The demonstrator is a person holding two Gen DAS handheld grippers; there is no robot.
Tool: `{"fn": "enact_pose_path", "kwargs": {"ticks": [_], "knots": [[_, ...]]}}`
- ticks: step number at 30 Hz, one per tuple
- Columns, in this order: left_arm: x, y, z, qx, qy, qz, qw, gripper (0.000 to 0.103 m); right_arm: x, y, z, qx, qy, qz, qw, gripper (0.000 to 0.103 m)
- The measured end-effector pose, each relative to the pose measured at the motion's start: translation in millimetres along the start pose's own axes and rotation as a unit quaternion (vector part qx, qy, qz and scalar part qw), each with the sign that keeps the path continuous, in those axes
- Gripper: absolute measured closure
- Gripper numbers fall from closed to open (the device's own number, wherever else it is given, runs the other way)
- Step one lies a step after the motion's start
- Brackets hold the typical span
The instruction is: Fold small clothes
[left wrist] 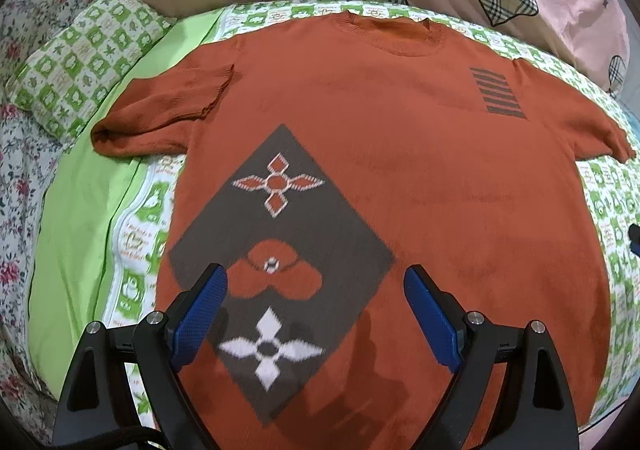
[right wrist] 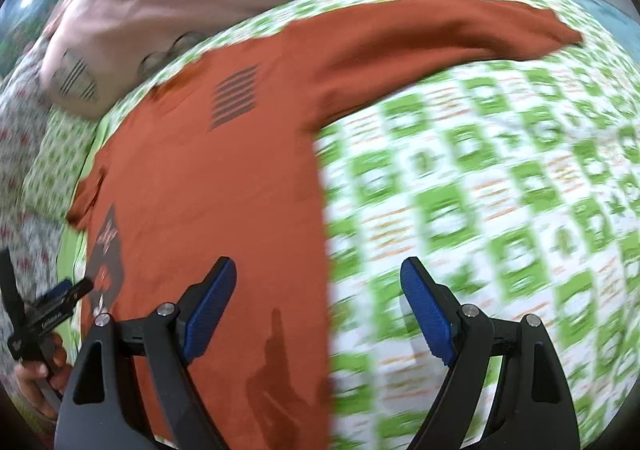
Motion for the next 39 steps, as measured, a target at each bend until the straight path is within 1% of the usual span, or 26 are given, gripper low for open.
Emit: {"fn": "enact_pose_path", "kwargs": {"ticks": [3,7,9,12,15,18,20,21,23,24,26,27,28,29,30,33,34,35,37,38,39], "knots": [[-14,6,5,0.001,0.001,0.003,1.0000,0.012,-23,-7,36,0.017,0.019,0.026,0.999,0.019],[-34,13,15,0.003,0.001,0.007,1.0000,0.012,-57,-14,91,0.048,0.059,0.052,0.996,0.019],[-41,17,19,0.003,0.000,0.005,1.0000,0.012,-78,-18,120,0.070,0.075,0.076,0.992,0.019],[-50,24,27,0.005,-0.003,0.001,1.0000,0.012,-106,-24,163,0.085,0.099,0.107,0.986,0.019],[-55,30,35,0.005,-0.001,-0.003,1.0000,0.012,-134,-18,202,0.083,0.150,0.123,0.977,0.019],[-55,36,41,0.004,0.004,-0.010,0.9999,0.012,-156,-13,237,0.074,0.205,0.139,0.966,0.020],[-54,38,43,0.001,0.004,-0.014,0.9999,0.012,-169,-9,260,0.069,0.244,0.152,0.955,0.024],[-54,40,44,0.000,0.004,-0.016,0.9999,0.012,-174,-9,271,0.066,0.259,0.158,0.951,0.027],[-53,41,44,-0.003,0.003,-0.018,0.9998,0.012,-183,-7,292,0.065,0.287,0.170,0.940,0.029],[-52,42,43,-0.004,0.003,-0.021,0.9998,0.012,-185,-4,297,0.062,0.294,0.170,0.939,0.030],[-51,44,42,-0.006,0.006,-0.024,0.9997,0.012,-191,5,309,0.052,0.309,0.168,0.935,0.038],[-51,45,42,-0.007,0.008,-0.025,0.9996,0.012,-194,7,313,0.049,0.313,0.171,0.933,0.054],[-51,46,41,-0.007,0.010,-0.025,0.9996,0.012,-196,7,316,0.049,0.315,0.171,0.932,0.080],[-52,47,40,-0.007,0.011,-0.026,0.9996,0.012,-197,7,316,0.051,0.313,0.168,0.933,0.091],[-53,47,39,-0.006,0.011,-0.027,0.9996,0.012,-199,5,314,0.052,0.309,0.171,0.934,0.095],[-57,47,36,0.003,0.007,-0.023,0.9997,0.012,-208,-11,287,0.044,0.269,0.194,0.942,0.095],[-59,47,35,0.007,0.006,-0.022,0.9997,0.012,-211,-16,274,0.037,0.248,0.198,0.948,0.096],[-60,47,34,0.010,0.005,-0.021,0.9997,0.012,-214,-23,249,0.021,0.219,0.200,0.955,0.096],[-63,49,31,0.018,0.000,-0.021,0.9996,0.012,-217,-27,211,0.000,0.179,0.199,0.964,0.096],[-63,49,30,0.022,-0.003,-0.021,0.9995,0.012,-216,-30,176,-0.023,0.150,0.194,0.969,0.096],[-64,50,28,0.028,-0.007,-0.023,0.9993,0.012,-215,-30,156,-0.039,0.137,0.191,0.971,0.096]]}}
Point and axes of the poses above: each gripper's, at about its wrist camera, not at the fingertips, and y roughly the way its jaws point, z to its right, x to its underside, the point moved 5 cm from there along y, roughly the way its jaws point, and after that the axes turned 2 degrees about -x, right-handed, at the moved point
